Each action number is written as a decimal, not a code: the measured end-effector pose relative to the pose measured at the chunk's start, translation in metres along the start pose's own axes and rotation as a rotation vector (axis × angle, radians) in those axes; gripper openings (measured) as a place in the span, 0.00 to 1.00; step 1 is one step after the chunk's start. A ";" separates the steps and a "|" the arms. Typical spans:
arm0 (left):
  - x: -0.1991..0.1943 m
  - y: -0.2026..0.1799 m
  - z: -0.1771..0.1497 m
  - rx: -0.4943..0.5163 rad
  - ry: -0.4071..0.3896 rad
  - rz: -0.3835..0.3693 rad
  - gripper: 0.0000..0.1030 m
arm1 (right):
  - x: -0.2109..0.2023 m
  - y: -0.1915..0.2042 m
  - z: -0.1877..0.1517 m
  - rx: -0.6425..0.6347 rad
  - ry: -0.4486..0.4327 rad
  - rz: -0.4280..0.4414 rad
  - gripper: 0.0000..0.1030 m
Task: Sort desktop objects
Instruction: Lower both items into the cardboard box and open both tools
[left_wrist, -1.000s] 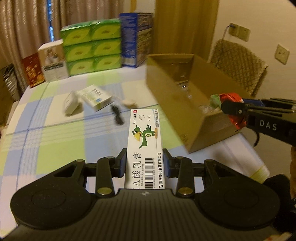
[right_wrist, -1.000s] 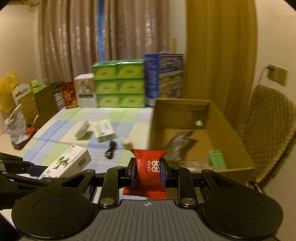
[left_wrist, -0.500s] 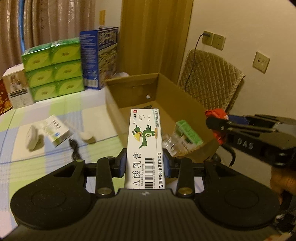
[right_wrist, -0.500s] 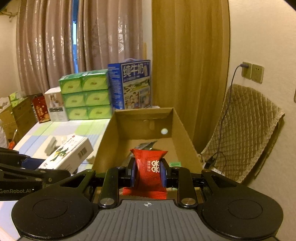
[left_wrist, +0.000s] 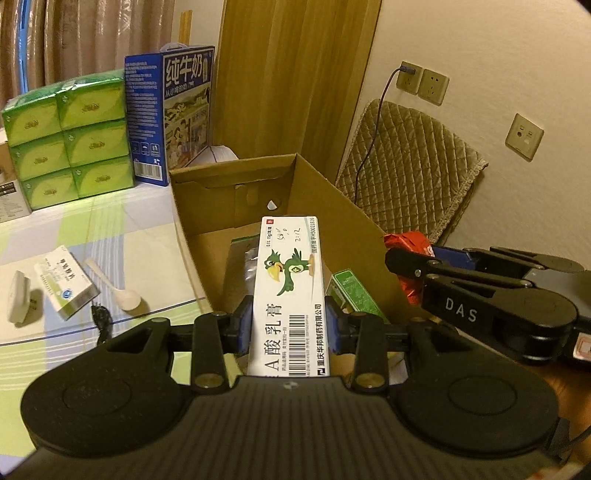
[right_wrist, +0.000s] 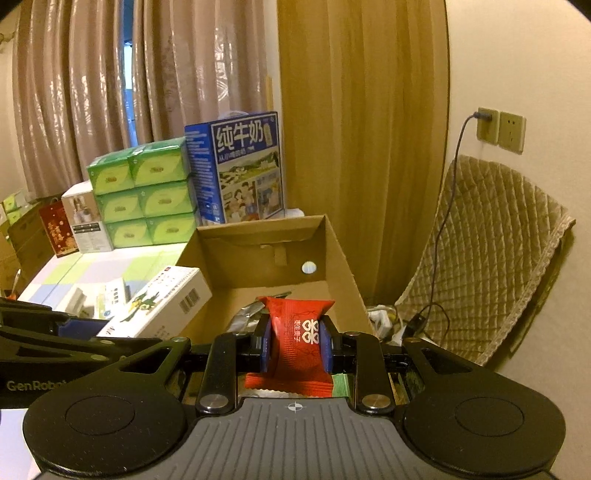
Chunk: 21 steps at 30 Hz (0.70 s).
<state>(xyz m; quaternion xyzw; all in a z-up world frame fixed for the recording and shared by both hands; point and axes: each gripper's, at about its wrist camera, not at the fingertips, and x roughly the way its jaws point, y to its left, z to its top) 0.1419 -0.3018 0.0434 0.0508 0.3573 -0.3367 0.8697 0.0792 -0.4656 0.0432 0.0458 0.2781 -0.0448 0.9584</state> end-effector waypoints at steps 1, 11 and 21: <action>0.004 0.000 0.002 0.000 0.002 -0.003 0.32 | 0.002 -0.001 0.000 0.003 0.002 -0.001 0.23; 0.013 0.009 0.006 -0.001 -0.021 0.019 0.33 | 0.018 -0.007 0.001 0.019 0.022 -0.001 0.23; -0.012 0.033 -0.004 -0.043 -0.045 0.047 0.40 | 0.024 0.000 0.005 0.087 0.023 0.084 0.33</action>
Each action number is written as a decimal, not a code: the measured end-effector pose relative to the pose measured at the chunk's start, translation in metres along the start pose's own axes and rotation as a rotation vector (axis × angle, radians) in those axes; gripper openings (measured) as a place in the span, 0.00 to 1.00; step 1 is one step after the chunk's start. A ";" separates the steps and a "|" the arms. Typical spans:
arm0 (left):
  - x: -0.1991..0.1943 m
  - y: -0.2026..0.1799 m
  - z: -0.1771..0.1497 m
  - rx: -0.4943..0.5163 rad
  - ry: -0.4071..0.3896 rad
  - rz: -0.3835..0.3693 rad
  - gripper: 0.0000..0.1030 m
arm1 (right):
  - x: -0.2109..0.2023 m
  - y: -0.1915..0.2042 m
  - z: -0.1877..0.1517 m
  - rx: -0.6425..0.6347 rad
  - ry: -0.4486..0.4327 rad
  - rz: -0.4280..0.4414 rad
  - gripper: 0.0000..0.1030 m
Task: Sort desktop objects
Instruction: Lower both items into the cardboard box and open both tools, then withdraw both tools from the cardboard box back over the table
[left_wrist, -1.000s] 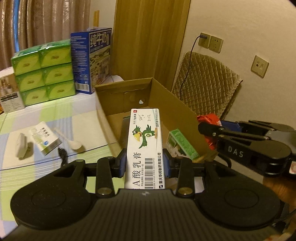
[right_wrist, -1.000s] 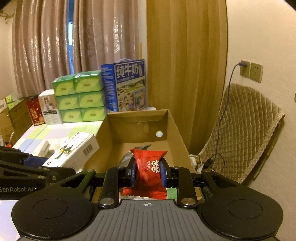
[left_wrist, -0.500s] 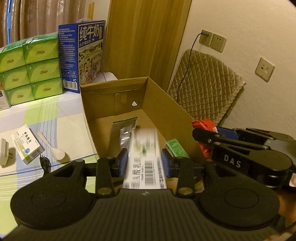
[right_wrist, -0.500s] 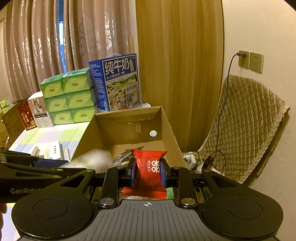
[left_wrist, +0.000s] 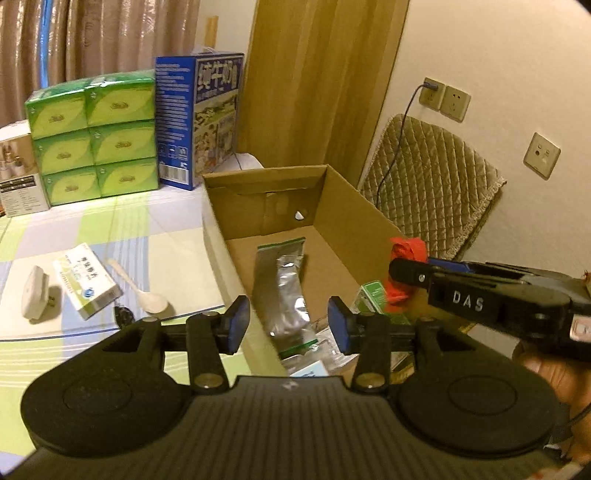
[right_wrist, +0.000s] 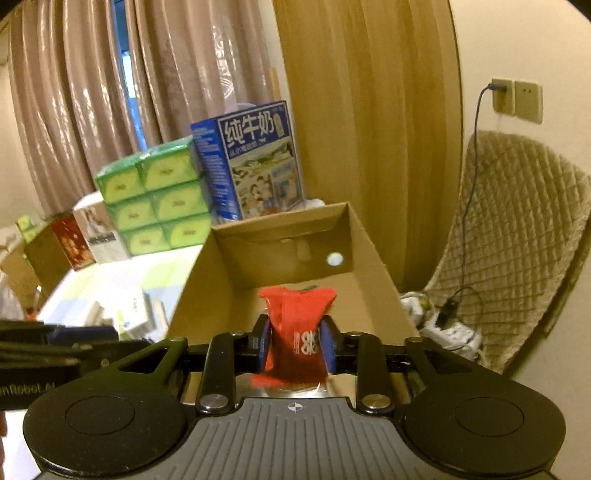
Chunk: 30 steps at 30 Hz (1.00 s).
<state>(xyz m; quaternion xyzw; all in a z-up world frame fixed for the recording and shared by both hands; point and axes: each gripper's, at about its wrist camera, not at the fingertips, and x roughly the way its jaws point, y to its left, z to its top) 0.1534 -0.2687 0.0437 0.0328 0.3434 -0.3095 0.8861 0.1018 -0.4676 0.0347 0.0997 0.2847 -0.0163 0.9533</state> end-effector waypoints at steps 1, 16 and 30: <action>-0.003 0.002 -0.001 0.000 -0.004 0.004 0.42 | -0.002 0.001 0.001 0.001 -0.010 -0.003 0.38; -0.056 0.035 -0.039 -0.041 -0.019 0.091 0.72 | -0.051 0.015 -0.026 0.074 -0.028 -0.009 0.48; -0.124 0.085 -0.083 -0.098 -0.030 0.225 0.85 | -0.083 0.077 -0.058 0.007 -0.007 0.069 0.66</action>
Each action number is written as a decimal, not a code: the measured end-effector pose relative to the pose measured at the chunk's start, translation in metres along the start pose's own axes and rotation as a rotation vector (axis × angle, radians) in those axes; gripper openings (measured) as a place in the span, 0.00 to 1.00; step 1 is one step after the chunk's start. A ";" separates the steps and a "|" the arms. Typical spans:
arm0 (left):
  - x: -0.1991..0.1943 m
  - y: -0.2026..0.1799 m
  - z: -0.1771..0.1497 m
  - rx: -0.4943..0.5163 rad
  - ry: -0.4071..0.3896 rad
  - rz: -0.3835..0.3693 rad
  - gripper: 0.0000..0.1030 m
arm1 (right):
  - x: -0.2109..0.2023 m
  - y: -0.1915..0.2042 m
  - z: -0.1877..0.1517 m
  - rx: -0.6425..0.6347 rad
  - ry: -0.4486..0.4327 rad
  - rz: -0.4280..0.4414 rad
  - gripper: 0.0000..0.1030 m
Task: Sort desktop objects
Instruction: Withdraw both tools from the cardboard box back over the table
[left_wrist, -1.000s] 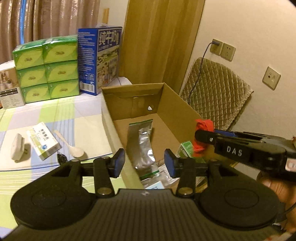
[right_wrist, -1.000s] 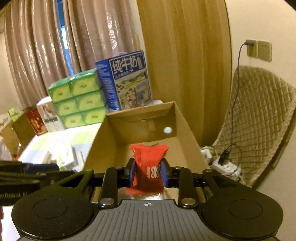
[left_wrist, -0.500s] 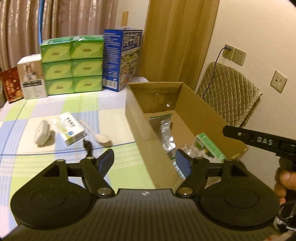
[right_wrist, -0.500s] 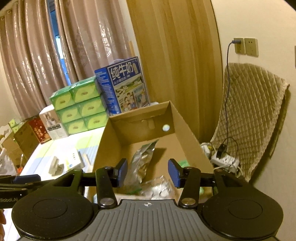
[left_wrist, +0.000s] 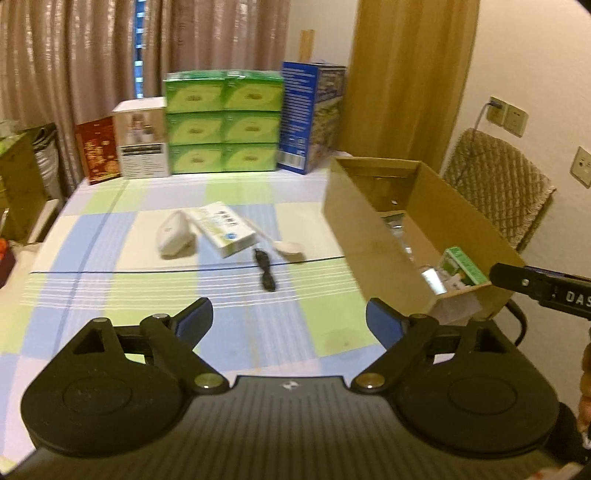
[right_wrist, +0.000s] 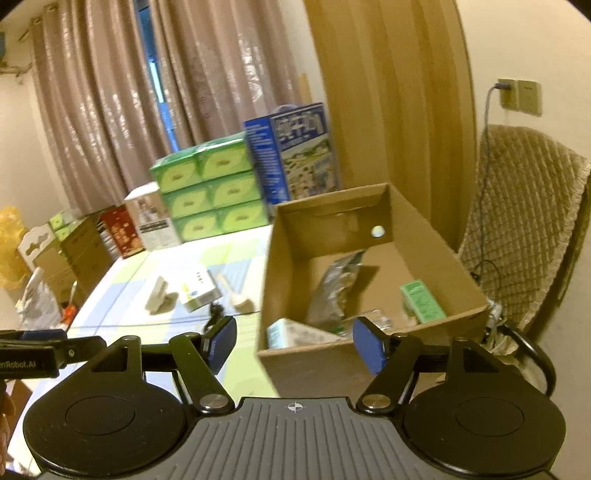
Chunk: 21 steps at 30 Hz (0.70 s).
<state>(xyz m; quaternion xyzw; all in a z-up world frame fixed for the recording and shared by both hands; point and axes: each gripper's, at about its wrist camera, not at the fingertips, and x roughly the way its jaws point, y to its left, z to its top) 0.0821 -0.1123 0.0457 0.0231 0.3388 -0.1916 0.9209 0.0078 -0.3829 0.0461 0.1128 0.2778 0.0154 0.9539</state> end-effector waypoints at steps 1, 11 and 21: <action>-0.003 0.005 -0.001 -0.007 -0.001 0.008 0.86 | -0.001 0.004 -0.001 -0.007 0.000 0.006 0.67; -0.019 0.043 -0.017 -0.056 0.000 0.077 0.92 | -0.003 0.041 -0.006 -0.077 0.002 0.053 0.75; -0.016 0.075 -0.023 -0.087 0.009 0.124 0.95 | 0.013 0.064 -0.005 -0.127 0.013 0.083 0.77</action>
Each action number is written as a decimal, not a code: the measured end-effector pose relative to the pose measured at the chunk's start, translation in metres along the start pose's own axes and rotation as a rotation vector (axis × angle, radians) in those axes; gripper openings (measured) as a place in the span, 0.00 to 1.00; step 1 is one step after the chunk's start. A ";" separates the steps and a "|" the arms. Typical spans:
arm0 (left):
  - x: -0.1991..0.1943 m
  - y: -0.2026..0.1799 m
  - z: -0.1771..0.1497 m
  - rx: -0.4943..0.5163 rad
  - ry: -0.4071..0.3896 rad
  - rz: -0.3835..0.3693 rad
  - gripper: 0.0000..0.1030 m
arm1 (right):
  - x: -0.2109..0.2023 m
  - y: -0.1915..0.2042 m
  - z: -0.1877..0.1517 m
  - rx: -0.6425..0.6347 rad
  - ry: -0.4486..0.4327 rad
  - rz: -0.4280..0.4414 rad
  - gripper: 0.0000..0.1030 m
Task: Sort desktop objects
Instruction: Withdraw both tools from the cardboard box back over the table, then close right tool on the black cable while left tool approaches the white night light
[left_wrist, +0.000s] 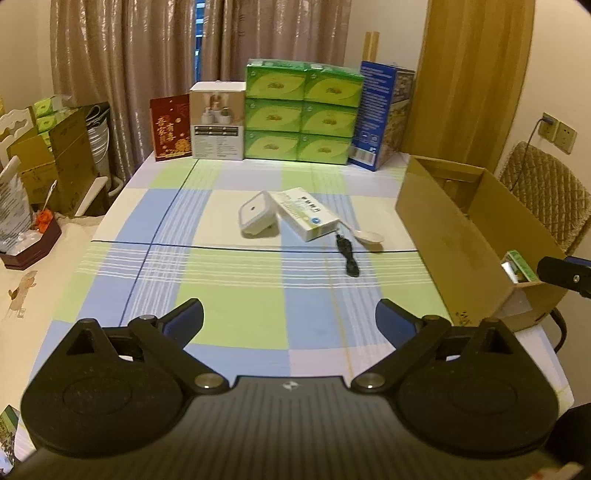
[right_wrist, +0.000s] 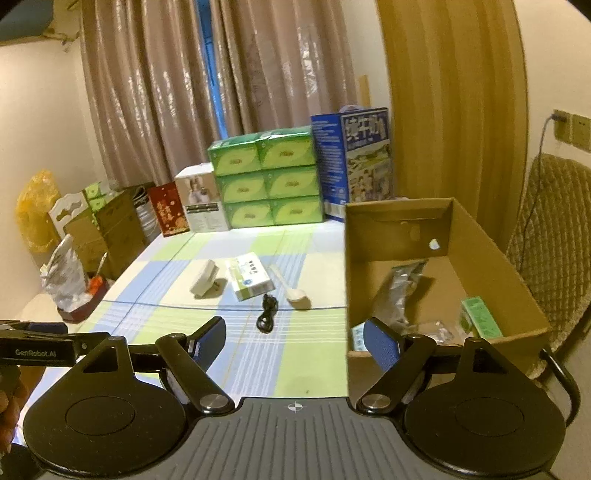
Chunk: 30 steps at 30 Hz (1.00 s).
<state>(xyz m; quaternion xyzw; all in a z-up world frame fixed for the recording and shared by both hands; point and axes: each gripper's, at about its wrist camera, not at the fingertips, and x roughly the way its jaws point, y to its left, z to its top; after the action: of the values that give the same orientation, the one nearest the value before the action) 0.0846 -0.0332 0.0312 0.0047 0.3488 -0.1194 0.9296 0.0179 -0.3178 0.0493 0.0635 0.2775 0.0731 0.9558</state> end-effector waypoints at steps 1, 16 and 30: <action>0.002 0.004 0.000 -0.002 0.002 0.004 0.95 | 0.003 0.003 0.000 -0.005 0.002 0.004 0.77; 0.061 0.047 0.012 0.026 0.042 0.023 0.96 | 0.085 0.048 0.001 -0.105 0.047 0.072 0.77; 0.162 0.078 0.020 0.099 0.052 0.000 0.96 | 0.211 0.046 -0.013 -0.155 0.138 0.024 0.67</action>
<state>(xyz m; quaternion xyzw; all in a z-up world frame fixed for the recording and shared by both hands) 0.2334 0.0054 -0.0647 0.0539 0.3663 -0.1364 0.9189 0.1824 -0.2348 -0.0638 -0.0125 0.3353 0.1098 0.9356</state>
